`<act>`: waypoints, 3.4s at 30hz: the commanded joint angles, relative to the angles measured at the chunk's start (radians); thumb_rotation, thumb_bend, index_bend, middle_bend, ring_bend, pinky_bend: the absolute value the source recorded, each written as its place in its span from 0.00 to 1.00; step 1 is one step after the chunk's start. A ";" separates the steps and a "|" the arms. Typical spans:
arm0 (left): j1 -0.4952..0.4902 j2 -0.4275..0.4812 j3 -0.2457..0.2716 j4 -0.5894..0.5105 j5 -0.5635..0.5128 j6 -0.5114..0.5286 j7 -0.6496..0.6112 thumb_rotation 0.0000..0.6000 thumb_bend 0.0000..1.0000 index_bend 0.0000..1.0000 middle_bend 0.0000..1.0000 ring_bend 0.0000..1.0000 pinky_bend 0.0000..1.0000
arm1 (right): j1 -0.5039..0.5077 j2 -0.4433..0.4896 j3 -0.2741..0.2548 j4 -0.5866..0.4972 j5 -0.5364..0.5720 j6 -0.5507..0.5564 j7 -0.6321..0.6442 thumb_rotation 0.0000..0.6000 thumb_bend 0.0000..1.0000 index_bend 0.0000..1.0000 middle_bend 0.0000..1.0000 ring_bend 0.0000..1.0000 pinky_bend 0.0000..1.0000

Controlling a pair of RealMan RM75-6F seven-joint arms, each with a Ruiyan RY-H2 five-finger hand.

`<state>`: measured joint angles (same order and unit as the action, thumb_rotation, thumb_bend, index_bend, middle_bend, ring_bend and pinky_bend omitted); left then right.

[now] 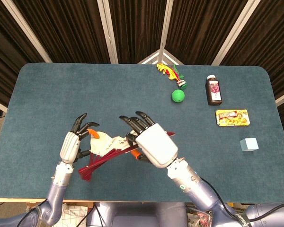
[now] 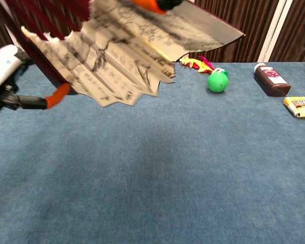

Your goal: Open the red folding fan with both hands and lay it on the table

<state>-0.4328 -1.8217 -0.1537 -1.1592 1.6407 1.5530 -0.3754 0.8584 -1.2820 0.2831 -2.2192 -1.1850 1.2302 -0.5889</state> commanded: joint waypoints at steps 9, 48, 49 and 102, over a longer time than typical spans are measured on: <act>0.000 0.078 -0.019 0.069 0.045 0.109 -0.028 1.00 0.56 0.68 0.27 0.00 0.06 | -0.071 0.088 0.016 0.070 -0.017 0.003 0.187 1.00 0.46 0.76 0.17 0.22 0.15; -0.054 0.016 0.007 0.636 0.085 0.356 0.131 1.00 0.54 0.66 0.25 0.00 0.06 | -0.187 -0.111 -0.071 0.585 -0.221 0.087 0.371 1.00 0.48 0.77 0.17 0.22 0.15; -0.055 0.014 0.009 0.646 0.086 0.362 0.138 1.00 0.54 0.65 0.25 0.00 0.06 | -0.188 -0.120 -0.075 0.598 -0.231 0.091 0.371 1.00 0.48 0.77 0.17 0.22 0.15; 0.006 0.090 0.175 0.616 0.085 0.320 0.166 1.00 0.44 0.07 0.00 0.00 0.00 | -0.254 -0.154 -0.122 0.756 -0.168 -0.031 0.224 1.00 0.35 0.21 0.07 0.08 0.05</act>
<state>-0.4302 -1.7358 0.0191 -0.5375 1.7274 1.8780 -0.2134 0.6058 -1.4398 0.1597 -1.4664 -1.3561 1.2019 -0.3628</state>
